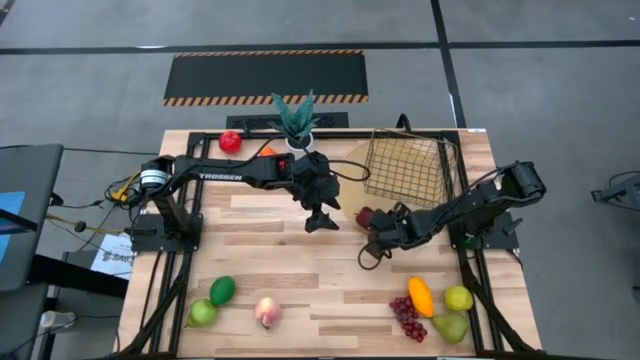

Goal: Build produce basket
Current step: Put the dark red apple into the wire basket

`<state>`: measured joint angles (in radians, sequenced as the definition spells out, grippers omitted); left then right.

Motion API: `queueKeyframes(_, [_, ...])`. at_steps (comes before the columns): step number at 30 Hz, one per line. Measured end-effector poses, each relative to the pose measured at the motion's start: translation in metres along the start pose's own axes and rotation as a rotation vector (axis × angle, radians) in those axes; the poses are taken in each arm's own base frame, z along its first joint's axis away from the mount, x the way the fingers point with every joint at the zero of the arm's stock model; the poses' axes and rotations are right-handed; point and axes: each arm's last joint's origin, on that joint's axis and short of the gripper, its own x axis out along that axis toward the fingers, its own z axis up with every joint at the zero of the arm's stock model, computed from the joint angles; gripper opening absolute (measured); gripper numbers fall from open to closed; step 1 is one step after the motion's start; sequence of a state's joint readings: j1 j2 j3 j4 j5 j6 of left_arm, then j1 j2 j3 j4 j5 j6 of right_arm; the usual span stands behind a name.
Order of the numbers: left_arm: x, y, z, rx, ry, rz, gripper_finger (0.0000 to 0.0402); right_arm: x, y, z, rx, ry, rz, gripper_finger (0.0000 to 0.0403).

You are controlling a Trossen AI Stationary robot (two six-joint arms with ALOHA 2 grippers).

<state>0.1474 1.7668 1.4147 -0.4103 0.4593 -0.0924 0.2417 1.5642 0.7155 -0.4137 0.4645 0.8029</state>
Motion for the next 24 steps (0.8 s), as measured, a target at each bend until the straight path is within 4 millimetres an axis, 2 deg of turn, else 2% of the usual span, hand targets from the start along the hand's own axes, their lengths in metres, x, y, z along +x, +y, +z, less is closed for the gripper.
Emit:
queueKeyframes(5, [0.000, 0.000, 0.000, -0.026, 0.004, -0.008, 0.0348, -0.004, 0.005, 0.007, 0.009, -0.010, 0.024, 0.0202])
queueKeyframes(9, [-0.006, -0.004, 0.001, -0.045, -0.006, -0.024, 0.0348, -0.012, 0.010, 0.014, 0.003, -0.015, 0.083, 0.0186])
queueKeyframes(18, [-0.049, -0.023, 0.008, -0.020, -0.059, 0.049, 0.0348, -0.053, 0.019, 0.008, 0.017, -0.036, 0.247, 0.0190])
queueKeyframes(24, [-0.093, -0.044, 0.015, 0.019, -0.179, 0.115, 0.0348, -0.095, 0.003, 0.028, 0.133, -0.180, 0.348, 0.0193])
